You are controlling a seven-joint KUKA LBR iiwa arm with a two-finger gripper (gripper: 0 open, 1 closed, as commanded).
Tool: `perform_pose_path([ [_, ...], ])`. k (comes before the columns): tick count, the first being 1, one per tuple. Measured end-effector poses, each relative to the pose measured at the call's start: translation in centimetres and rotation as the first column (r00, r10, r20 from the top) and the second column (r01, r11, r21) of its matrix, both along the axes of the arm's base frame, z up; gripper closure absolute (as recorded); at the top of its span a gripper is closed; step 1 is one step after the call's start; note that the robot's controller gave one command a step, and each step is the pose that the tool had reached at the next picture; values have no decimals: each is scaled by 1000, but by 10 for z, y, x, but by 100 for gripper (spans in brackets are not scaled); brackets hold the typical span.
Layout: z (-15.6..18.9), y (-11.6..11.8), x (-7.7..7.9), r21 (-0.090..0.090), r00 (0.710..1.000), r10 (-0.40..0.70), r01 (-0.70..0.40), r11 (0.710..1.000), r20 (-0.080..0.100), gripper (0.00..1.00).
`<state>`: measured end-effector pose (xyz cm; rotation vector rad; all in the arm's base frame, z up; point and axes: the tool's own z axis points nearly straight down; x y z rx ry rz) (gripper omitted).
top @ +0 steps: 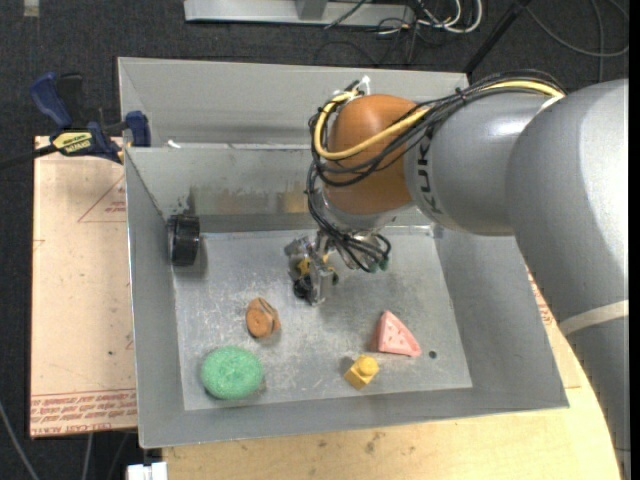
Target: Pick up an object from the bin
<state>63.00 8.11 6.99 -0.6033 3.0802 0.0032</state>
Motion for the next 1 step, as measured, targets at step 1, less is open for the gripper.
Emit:
perform_pose_path([
  [1, 191, -9, 13, 0, 1000, -22, 22, 1000, 11, 100],
])
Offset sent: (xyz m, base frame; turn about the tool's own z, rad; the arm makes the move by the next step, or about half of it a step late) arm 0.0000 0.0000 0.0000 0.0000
